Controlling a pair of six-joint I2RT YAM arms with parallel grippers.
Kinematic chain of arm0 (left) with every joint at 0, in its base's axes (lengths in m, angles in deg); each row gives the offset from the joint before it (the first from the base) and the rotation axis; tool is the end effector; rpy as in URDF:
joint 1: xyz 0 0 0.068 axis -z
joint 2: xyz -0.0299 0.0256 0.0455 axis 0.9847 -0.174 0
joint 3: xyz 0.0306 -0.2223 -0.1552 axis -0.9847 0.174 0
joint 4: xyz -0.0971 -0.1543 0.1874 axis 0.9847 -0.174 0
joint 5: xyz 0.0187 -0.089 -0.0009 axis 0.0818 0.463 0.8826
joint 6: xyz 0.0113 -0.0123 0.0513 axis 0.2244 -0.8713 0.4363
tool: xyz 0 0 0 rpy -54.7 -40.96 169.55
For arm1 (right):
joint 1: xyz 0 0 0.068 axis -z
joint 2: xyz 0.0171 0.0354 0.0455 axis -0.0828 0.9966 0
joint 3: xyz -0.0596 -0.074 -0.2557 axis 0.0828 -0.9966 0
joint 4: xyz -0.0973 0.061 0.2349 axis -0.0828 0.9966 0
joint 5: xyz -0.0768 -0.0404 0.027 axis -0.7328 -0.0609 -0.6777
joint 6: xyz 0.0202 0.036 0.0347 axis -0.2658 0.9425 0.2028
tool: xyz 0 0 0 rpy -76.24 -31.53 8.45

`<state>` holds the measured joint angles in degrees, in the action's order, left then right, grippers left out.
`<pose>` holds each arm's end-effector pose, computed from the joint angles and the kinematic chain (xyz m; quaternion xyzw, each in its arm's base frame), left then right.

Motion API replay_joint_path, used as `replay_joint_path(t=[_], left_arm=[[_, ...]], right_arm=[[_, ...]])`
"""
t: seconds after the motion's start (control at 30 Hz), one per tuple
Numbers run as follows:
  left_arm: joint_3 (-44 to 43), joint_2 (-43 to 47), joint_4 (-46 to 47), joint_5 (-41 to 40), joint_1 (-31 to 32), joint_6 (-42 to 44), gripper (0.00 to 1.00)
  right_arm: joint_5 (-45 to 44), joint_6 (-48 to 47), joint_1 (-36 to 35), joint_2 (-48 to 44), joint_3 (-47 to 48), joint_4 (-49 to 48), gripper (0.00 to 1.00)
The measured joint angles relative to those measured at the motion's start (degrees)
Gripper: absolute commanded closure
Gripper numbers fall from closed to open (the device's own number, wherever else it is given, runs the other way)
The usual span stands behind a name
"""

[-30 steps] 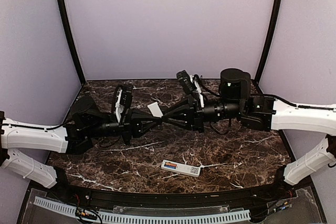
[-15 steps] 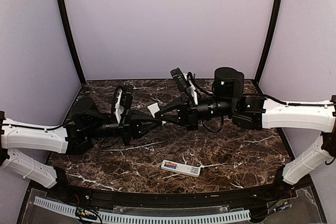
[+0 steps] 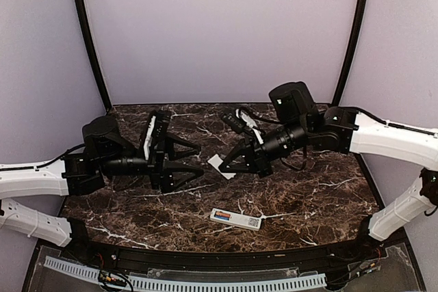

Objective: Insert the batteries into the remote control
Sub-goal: Pass from the left arm to the right, then pass from the right arm to the left

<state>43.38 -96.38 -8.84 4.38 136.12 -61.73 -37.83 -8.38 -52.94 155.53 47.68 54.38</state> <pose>0.1235 -0.2125 0.3152 0.4269 0.5399 -0.5049 0.5208 0.1505 0.2773 0.3381 -0.5153 0.6585 0.4735 0.2768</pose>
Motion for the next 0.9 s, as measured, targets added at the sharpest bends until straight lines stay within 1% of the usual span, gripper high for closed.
replay_joint_path(t=[0.03,0.1,0.2,0.23,0.3,0.37,0.47,0.6,0.7,0.77,0.8,0.9], left_arm=[[-1.36,0.37,-2.78,-0.39,0.0,0.98,0.44],[-3.82,-0.13,-6.56,-0.63,0.0,1.79,0.52],[-5.81,-2.34,-9.77,-0.42,0.0,1.86,0.58],[-6.08,-3.15,-10.45,-0.31,0.0,1.66,0.62],[-6.51,-5.03,-12.13,0.04,0.0,0.87,0.66],[-6.93,-6.49,-13.6,0.9,-0.04,0.2,0.66],[-7.17,-7.37,-14.88,2.21,-0.04,-0.63,0.65],[-7.17,-7.5,-14.4,4.0,-0.04,-1.86,0.65],[-7.17,-7.54,-13.73,4.98,-0.04,-2.86,0.71],[-7.17,-7.85,-13.07,5.68,-0.04,-3.5,0.77],[-7.17,-8.17,-12.7,5.95,-0.04,-3.96,0.82],[-7.17,-9.22,-12.55,6.25,-0.04,-4.52,0.93]], right_arm=[[-0.17,-1.25,-0.11,0.0,0.63,2.71,1.0],[-0.35,-3.23,-0.5,0.02,1.68,6.54,1.0],[-0.42,-5.44,-1.03,0.37,3.23,10.54,1.0],[-0.42,-5.99,-1.11,0.63,3.78,11.32,1.0],[-0.42,-6.93,-1.22,1.25,4.55,12.13,1.0],[-0.83,-7.58,-1.22,1.97,4.96,13.29,1.0],[-1.01,-8.5,-1.25,3.1,5.22,14.51,1.0],[-0.98,-9.33,-1.27,4.2,5.79,14.8,1.0],[-0.61,-9.97,-1.29,4.76,6.43,15.06,1.0],[-0.17,-10.21,-1.31,5.33,7.13,15.06,1.0],[0.02,-10.36,-1.31,5.68,7.52,15.04,1.0],[0.37,-10.8,-1.31,6.56,8.39,15.04,1.0]])
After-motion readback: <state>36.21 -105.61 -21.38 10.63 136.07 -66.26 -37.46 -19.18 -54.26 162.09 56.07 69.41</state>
